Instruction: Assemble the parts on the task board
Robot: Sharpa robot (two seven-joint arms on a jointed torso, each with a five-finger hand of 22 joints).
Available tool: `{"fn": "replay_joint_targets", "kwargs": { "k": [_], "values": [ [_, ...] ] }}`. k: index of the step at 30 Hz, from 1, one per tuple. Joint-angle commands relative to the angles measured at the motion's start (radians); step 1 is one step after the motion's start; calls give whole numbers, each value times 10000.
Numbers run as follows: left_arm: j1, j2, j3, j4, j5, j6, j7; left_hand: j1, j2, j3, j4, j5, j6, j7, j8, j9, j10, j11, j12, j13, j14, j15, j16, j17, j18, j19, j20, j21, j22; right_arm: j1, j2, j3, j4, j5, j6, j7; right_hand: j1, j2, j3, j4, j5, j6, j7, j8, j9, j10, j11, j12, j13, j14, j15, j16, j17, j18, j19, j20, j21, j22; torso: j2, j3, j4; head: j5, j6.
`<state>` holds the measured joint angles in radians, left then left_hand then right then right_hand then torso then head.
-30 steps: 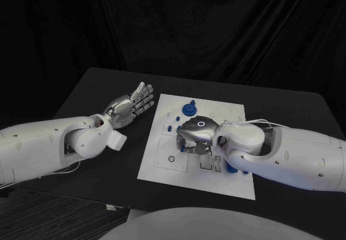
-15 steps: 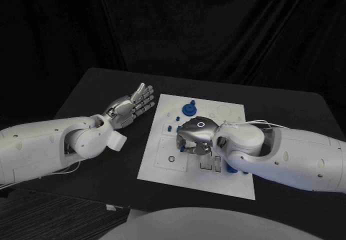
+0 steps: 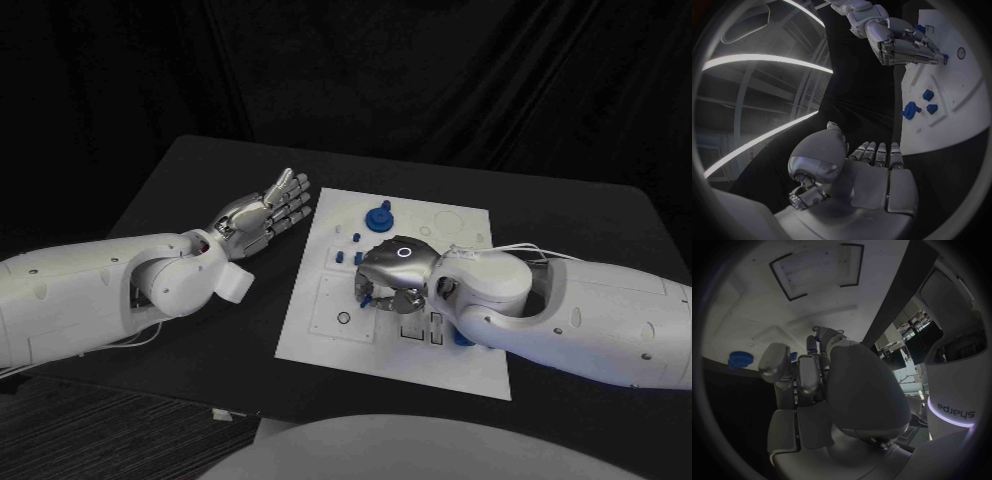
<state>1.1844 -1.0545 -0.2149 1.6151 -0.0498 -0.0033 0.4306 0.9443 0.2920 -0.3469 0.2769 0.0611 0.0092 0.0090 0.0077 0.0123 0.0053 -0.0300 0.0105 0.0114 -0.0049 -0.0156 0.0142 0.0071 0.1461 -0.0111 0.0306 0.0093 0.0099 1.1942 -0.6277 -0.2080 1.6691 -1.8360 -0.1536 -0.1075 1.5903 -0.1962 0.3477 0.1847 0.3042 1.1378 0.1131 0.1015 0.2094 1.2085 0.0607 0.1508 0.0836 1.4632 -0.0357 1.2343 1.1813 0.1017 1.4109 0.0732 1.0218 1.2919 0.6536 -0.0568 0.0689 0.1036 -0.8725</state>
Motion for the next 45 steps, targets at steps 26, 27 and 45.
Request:
{"fn": "replay_joint_targets", "kwargs": {
  "k": [26, 27, 45],
  "values": [
    [-39, 93, 9, -70, -13, 243, 23, 171, -8, 485, -166, -39, 60, 66, -34, -80, -41, 97, 41, -67, 49, 120, -142, -71, -352, 113, 74, -90, -89, 375, 244, 6, 242, -2011, 395, 13, -759, 44, 768, -574, 1975, 416, -128, -5, 223, 432, -266, 788, 994, 132, -26, -13, -15, -31, -77, -80, 108, 1494, 1, -13, 19, 129, -2],
    [-40, 99, 9, -74, -13, 252, 22, 167, -9, 504, -171, -39, 59, 82, -34, -80, -41, 113, 42, -67, 49, 133, -142, -71, -349, 112, 88, -91, -90, 374, 269, 6, 218, -2051, 430, -1, -766, 44, 776, -582, 1990, 415, -128, -8, 222, 431, -266, 790, 998, 133, -26, -10, -11, -32, -76, -81, 114, 1495, 11, -12, 17, 132, -2],
    [-58, 90, 9, -84, -13, 314, -24, 160, -9, 545, -181, -33, 67, 116, -32, -78, -40, 145, 50, -65, 49, 161, -142, -71, -345, 114, 119, -88, -80, 289, 400, 6, 62, -2621, 714, -164, -955, 28, 810, -780, 1758, 412, -120, -82, 207, 354, -264, 836, 1105, 122, -11, -55, -75, -28, -106, -82, 100, 1482, 1, -4, 5, 214, -2]
  ]
}}
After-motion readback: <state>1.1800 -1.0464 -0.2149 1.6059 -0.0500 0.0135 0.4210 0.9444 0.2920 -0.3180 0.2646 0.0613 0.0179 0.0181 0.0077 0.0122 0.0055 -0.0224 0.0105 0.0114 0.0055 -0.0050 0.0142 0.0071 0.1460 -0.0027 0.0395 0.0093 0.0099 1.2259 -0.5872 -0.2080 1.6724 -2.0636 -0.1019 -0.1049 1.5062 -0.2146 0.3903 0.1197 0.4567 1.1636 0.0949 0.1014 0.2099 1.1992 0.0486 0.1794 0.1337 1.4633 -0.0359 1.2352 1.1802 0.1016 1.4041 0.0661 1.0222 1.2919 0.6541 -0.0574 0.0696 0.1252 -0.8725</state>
